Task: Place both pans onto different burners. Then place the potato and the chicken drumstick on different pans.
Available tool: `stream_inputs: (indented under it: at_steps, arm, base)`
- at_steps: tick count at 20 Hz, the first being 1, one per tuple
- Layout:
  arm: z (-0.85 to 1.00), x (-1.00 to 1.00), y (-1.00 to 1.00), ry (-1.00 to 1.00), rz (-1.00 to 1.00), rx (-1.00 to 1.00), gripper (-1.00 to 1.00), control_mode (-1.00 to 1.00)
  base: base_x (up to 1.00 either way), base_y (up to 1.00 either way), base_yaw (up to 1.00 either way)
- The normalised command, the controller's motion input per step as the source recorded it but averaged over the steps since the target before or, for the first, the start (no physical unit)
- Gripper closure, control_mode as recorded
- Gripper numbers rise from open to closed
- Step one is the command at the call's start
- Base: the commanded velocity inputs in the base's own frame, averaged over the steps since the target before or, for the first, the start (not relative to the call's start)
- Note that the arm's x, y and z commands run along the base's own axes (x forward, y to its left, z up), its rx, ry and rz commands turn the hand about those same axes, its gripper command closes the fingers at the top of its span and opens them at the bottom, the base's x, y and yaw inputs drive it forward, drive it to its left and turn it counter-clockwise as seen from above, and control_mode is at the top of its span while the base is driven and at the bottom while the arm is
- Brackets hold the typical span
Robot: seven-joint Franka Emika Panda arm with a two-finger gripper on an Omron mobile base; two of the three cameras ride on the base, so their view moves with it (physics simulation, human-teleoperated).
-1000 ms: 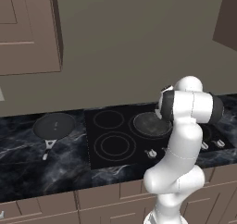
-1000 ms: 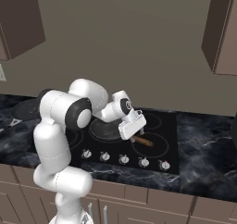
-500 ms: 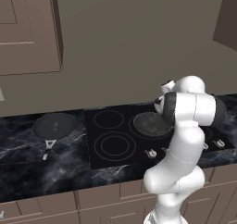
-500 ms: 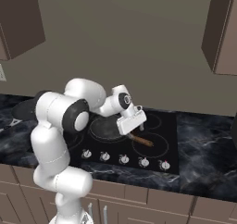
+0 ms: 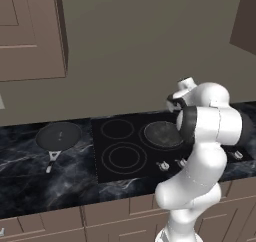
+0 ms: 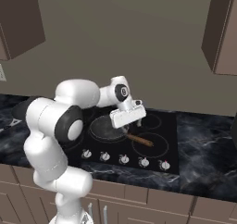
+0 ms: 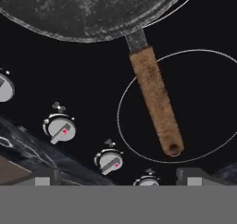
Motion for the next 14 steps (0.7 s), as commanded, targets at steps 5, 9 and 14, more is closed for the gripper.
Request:
stream_inputs:
  at_steps: [5, 9, 14]
  arm:
    - [0.35, -0.58, 0.27, -0.27, -0.22, 0.04, -1.00, -1.00]
    - [0.36, -0.64, 0.22, -0.32, -0.22, 0.07, -1.00, -1.00]
    - [0.32, -0.70, 0.27, -0.37, -0.18, 0.03, -1.00, -1.00]
  base:
    - [0.00, 0.00, 0.00]
    - [0.00, 0.00, 0.00]
    - [0.00, 0.00, 0.00]
